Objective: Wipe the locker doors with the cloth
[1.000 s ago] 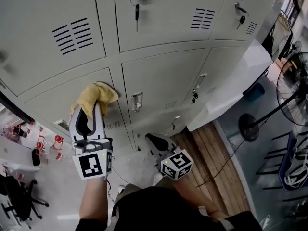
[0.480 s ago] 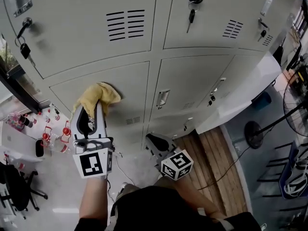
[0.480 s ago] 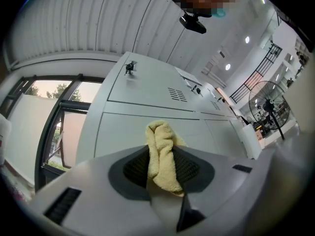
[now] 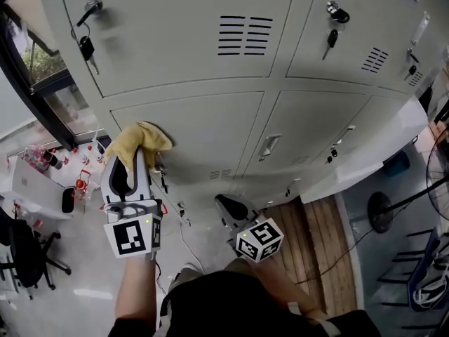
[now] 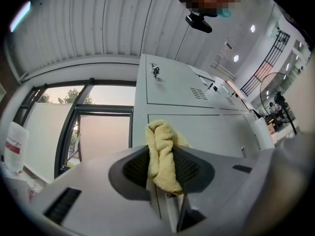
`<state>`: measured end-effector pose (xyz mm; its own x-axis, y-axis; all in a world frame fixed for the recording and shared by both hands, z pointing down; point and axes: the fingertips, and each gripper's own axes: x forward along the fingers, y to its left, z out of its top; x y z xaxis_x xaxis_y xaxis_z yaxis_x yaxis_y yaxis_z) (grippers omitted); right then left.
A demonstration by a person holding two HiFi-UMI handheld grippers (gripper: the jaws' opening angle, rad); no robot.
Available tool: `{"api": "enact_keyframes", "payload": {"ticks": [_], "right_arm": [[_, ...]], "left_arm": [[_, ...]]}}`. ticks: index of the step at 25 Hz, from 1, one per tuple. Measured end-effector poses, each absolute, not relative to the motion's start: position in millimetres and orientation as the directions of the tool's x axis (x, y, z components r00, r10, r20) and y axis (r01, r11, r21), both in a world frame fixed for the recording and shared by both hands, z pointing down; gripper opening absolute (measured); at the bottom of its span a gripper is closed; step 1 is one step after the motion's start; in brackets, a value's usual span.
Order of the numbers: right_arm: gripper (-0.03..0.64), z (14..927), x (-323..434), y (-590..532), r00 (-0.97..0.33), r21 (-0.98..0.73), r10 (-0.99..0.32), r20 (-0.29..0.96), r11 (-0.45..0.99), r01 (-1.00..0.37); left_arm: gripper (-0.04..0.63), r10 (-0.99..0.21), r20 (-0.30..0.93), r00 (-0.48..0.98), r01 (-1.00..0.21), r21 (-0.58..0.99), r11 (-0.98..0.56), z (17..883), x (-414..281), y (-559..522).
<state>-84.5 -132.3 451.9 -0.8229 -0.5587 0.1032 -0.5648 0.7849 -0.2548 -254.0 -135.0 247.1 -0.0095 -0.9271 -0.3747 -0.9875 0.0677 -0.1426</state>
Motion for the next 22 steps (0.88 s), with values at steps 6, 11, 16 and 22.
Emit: {"api": "enact_keyframes", "payload": {"ticks": [6,11,16,22], "right_arm": [[0.031,456,-103,-128,-0.848,-0.266,-0.520,0.104,0.807,-0.528],[0.031,458,-103,-128,-0.854,-0.268,-0.508,0.114,0.812,-0.518],[0.031,461,-90,-133,-0.850,-0.263,-0.512,0.128,0.808,-0.527],[0.030,461,-68,-139,-0.841,-0.257,-0.522,0.139,0.802,-0.540]], "left_arm": [[0.116,-0.927,-0.365,-0.084,-0.988,-0.093,0.126,257,-282,-127],[0.116,-0.923,-0.369,-0.106,-0.985,-0.086,0.148,264,-285,-126],[0.115,-0.920,-0.366,-0.143,-0.983,-0.054,0.174,273,-281,-128],[0.114,-0.916,-0.365,-0.165,-0.983,-0.012,0.182,279,-271,-132]]}}
